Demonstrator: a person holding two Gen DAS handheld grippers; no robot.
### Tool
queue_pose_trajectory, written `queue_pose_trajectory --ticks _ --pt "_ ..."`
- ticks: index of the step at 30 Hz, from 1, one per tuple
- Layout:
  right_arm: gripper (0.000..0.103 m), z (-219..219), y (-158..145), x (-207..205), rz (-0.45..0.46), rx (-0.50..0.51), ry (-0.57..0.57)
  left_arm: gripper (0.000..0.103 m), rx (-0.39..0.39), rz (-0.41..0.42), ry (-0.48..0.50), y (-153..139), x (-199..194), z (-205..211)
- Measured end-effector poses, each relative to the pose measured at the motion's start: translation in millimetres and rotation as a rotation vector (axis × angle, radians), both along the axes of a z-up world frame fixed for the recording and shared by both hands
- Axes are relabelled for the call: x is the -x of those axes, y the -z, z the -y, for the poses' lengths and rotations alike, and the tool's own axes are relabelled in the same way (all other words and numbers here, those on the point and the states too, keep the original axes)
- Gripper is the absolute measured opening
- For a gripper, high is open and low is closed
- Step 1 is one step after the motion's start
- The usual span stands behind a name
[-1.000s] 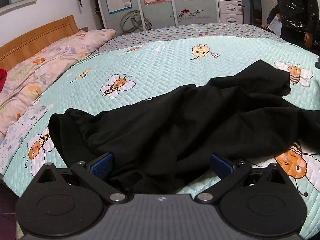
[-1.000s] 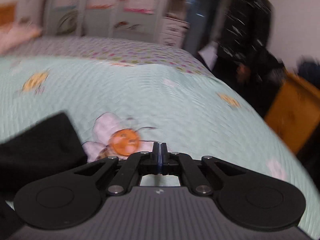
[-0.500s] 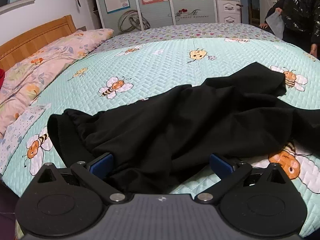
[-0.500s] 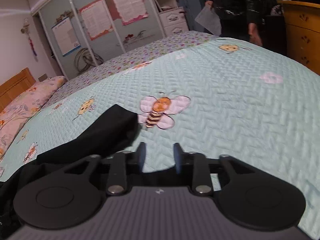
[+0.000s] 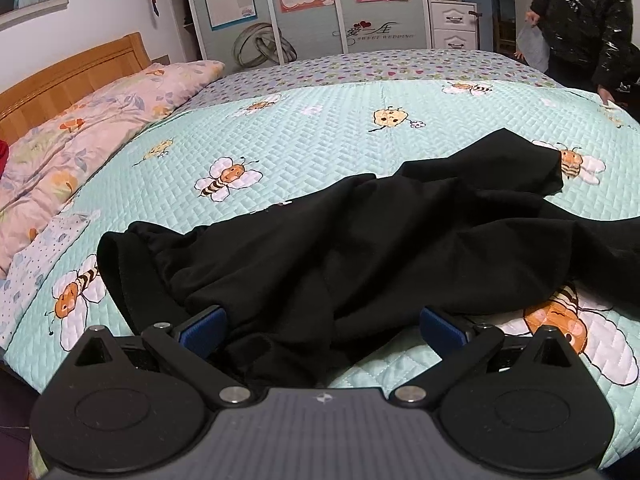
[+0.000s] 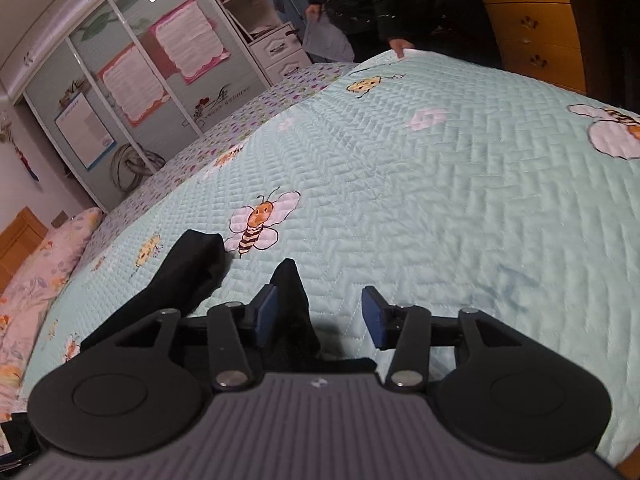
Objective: Fold clothes
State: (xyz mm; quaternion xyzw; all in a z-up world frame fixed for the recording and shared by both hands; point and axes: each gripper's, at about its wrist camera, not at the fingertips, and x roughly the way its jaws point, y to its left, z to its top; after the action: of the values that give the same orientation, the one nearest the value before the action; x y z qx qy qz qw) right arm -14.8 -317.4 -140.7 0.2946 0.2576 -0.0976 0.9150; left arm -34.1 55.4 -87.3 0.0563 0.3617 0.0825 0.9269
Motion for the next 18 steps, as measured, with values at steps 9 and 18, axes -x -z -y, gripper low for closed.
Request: queue_pose_trajectory --ticks 9,18 --pt "0.054 -8 -1 -4 -0.002 0.03 -0.026 0.102 -0.005 -0.003 0.005 -1 3 -2" --pt "0.064 -4 1 -10 -0.013 0.003 -0.034 0.102 -0.002 0.014 0.038 -3 6 1"
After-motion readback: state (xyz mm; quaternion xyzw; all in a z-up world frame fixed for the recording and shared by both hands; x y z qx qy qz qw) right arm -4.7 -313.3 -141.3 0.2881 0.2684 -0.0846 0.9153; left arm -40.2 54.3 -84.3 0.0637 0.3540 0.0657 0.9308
